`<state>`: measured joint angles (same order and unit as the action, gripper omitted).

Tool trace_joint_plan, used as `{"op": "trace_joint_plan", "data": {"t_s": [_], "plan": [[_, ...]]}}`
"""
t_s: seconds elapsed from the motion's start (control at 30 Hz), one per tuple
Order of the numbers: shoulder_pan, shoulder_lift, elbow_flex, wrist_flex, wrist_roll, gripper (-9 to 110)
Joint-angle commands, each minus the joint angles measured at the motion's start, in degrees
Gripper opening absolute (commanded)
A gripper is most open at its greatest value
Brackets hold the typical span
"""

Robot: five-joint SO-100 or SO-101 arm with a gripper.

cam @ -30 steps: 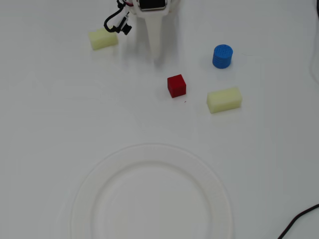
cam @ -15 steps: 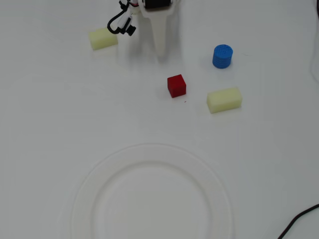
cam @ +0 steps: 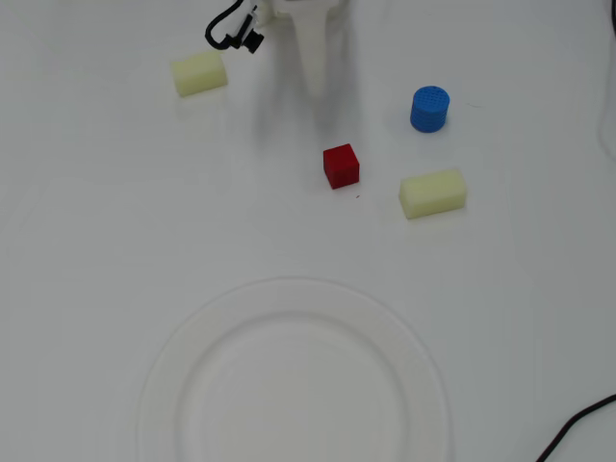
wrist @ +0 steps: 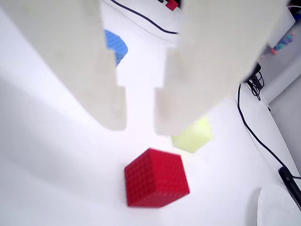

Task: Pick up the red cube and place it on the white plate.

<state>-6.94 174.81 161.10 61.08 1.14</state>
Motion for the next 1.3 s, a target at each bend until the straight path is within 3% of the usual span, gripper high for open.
{"op": "trace_joint_plan", "data": {"t_s": [0.0,0.33,0.83,1.03,1.27], "plan": [[-1.58,-13.62,-8.88,-1.05,-1.14,17],[-3.87,-34.19,-15.82,-5.89,-5.19,27],[-1.58,-55.63,-24.35,-13.71,-7.91,26],[0.09,-58.97,-23.38,-16.88,-11.78,20],[0.26,-59.68,-22.68,-19.51,-11.07,0]]}}
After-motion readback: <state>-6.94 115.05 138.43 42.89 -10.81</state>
